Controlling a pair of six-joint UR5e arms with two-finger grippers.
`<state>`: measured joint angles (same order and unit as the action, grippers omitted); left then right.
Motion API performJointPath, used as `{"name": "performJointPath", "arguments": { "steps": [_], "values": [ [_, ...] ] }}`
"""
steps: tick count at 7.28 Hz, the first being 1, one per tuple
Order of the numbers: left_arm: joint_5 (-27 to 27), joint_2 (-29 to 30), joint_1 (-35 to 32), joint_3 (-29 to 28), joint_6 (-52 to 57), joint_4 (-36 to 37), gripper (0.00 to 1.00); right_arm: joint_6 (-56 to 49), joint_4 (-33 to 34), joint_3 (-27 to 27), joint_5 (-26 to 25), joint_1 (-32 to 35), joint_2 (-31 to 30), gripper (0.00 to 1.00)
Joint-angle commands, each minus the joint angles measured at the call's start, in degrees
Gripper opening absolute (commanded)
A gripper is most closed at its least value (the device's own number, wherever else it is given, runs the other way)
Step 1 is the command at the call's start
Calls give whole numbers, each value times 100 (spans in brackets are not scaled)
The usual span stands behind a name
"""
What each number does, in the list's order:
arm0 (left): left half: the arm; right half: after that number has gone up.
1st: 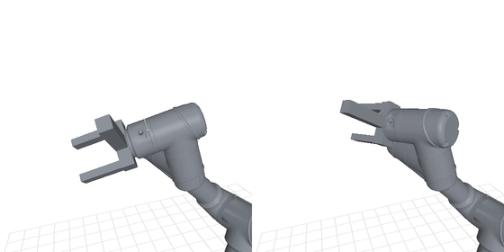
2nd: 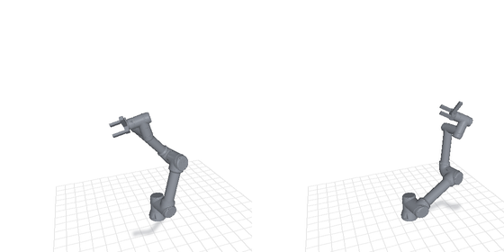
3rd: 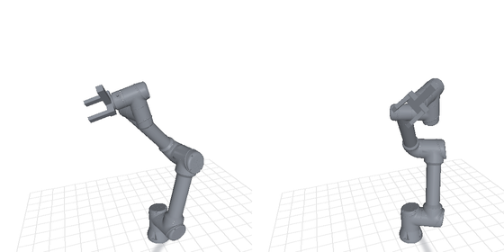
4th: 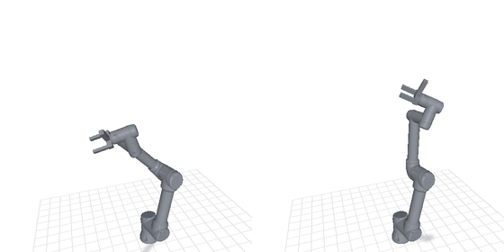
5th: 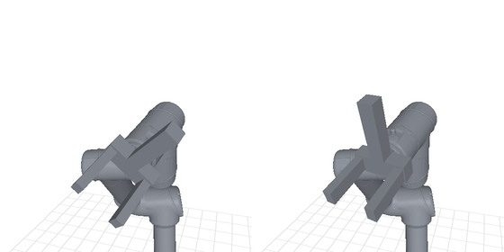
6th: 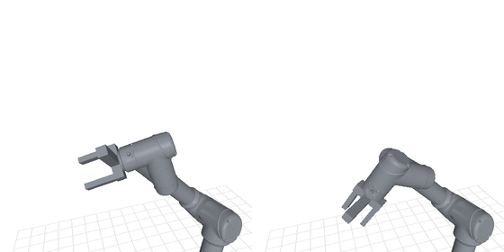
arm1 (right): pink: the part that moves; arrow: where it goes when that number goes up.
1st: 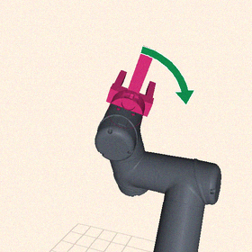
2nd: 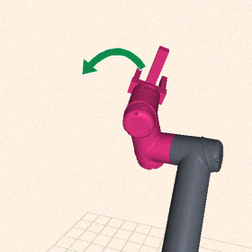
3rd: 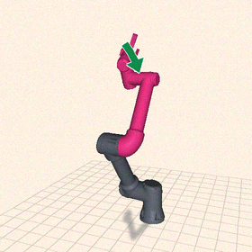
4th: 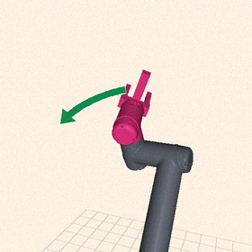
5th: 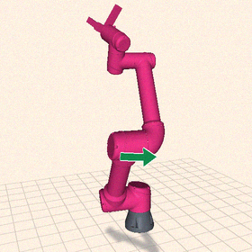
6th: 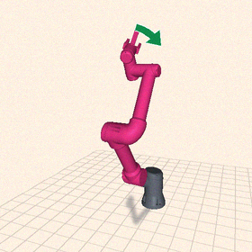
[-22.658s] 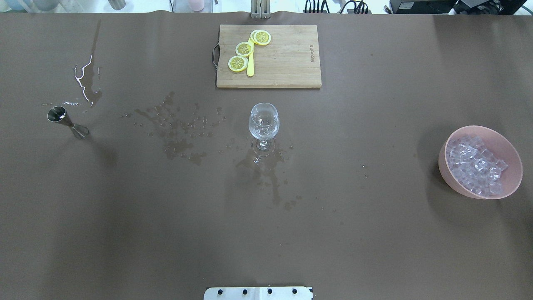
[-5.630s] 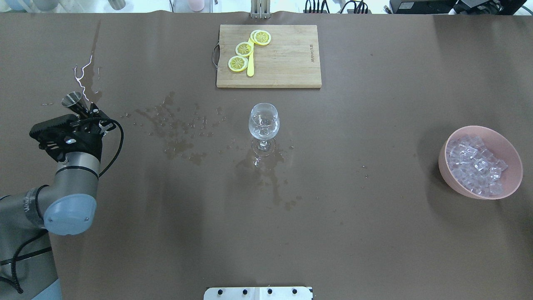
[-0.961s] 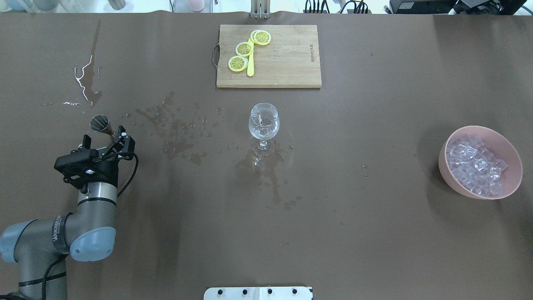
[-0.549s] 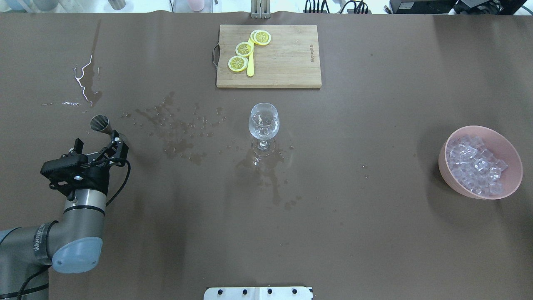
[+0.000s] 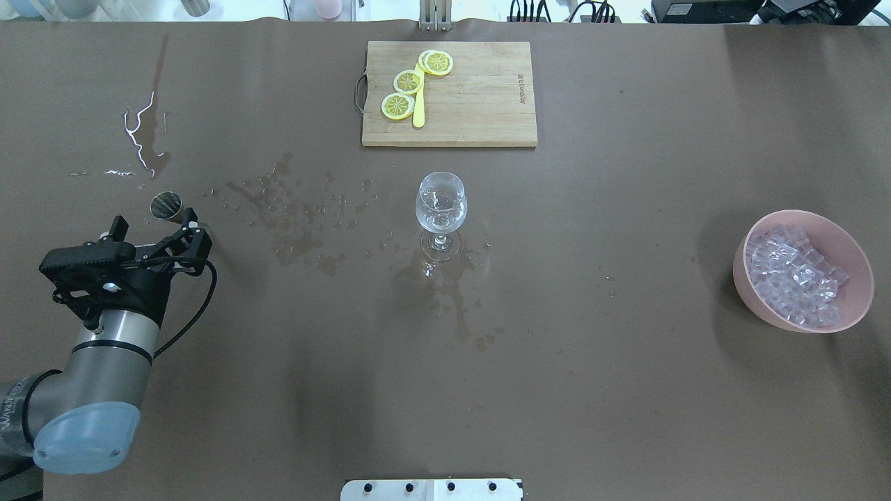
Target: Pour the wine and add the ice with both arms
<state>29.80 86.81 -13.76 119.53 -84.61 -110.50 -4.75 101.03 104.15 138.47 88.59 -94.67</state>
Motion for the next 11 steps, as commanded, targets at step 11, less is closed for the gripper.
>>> {"name": "performJointPath", "arguments": {
  "steps": [11],
  "values": [
    [8868, 1972, -5726, -1125, 5983, 2297, 98, 2804, -2430, 554, -334, -1867, 248, 100]
  ]
}}
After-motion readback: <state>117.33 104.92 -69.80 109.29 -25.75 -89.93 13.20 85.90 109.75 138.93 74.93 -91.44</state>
